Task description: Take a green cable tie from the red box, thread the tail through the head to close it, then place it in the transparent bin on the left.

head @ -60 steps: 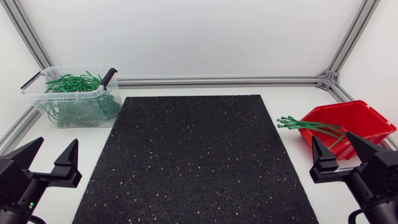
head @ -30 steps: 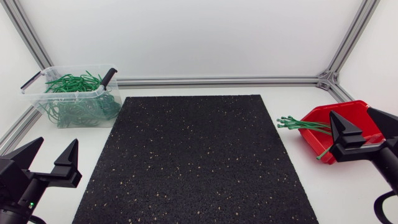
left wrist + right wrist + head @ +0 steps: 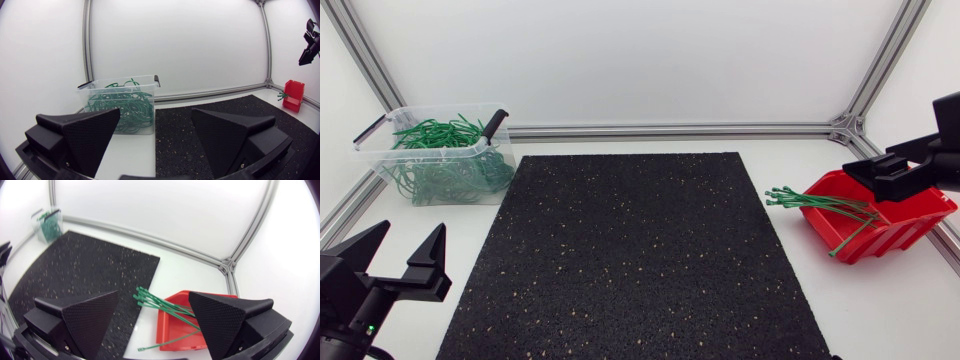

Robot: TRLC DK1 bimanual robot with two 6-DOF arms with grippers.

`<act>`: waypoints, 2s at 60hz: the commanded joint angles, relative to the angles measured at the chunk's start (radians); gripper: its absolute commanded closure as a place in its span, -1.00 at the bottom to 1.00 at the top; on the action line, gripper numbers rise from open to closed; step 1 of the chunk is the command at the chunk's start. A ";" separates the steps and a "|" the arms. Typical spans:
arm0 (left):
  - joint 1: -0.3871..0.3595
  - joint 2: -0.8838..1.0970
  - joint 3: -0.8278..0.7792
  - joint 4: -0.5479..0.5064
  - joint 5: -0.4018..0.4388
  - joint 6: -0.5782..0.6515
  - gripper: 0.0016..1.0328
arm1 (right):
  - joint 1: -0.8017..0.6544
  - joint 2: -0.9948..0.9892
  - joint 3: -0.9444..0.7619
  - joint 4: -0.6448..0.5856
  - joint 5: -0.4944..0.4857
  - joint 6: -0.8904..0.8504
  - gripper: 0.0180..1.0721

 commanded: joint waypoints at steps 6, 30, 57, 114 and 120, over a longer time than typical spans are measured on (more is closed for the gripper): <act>-0.005 -0.010 -0.040 -0.021 0.001 0.013 -0.92 | -0.010 0.214 0.154 -0.160 0.018 -0.351 -0.93; -0.003 -0.010 -0.039 -0.021 -0.001 0.013 -0.92 | -0.009 0.383 0.121 -0.288 0.130 -1.029 -0.84; 0.000 -0.010 -0.040 -0.023 -0.001 0.013 -0.92 | 0.008 0.289 -0.101 -0.143 0.286 -1.305 -0.61; -0.005 -0.010 -0.039 -0.024 0.001 0.013 -0.92 | 0.020 0.143 -0.475 0.423 0.321 -1.305 0.54; -0.008 -0.010 -0.039 -0.024 0.001 0.013 -0.92 | 0.020 0.146 -0.477 0.430 0.318 -1.305 0.56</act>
